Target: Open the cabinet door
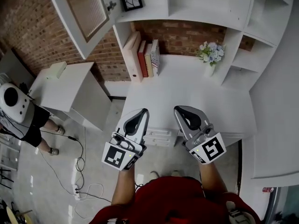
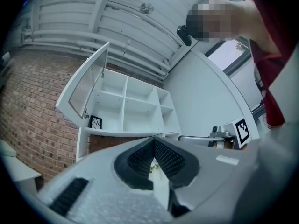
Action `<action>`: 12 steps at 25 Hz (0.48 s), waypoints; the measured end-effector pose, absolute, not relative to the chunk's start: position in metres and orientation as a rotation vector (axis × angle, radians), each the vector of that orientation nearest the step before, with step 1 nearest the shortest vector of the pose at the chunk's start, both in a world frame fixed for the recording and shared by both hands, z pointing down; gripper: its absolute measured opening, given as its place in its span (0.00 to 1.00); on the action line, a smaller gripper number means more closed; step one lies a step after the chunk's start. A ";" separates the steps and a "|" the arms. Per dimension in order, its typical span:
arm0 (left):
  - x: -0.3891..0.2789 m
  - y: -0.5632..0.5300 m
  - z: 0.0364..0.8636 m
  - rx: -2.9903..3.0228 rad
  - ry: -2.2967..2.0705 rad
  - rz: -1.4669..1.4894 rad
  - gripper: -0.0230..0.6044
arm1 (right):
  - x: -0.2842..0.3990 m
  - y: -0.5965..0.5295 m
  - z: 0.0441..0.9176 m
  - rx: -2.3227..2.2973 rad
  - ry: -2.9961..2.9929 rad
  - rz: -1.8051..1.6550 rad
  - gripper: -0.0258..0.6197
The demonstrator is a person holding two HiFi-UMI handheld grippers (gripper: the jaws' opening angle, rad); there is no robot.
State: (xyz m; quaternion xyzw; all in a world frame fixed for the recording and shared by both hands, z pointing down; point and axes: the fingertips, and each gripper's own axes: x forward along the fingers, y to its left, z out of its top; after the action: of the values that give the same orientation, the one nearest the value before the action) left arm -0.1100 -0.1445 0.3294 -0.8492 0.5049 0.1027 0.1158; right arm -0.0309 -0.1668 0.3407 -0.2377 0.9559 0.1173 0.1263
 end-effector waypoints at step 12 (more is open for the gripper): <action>-0.109 -0.140 0.316 -2.528 1.371 0.358 0.04 | -0.032 -0.157 0.329 -0.751 2.761 0.376 0.05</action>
State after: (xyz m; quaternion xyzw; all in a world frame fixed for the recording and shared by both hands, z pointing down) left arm -0.1091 -0.1400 0.3157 -0.8658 0.4697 0.1226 0.1213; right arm -0.0317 -0.1574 0.3287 -0.2580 0.9490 0.1293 0.1273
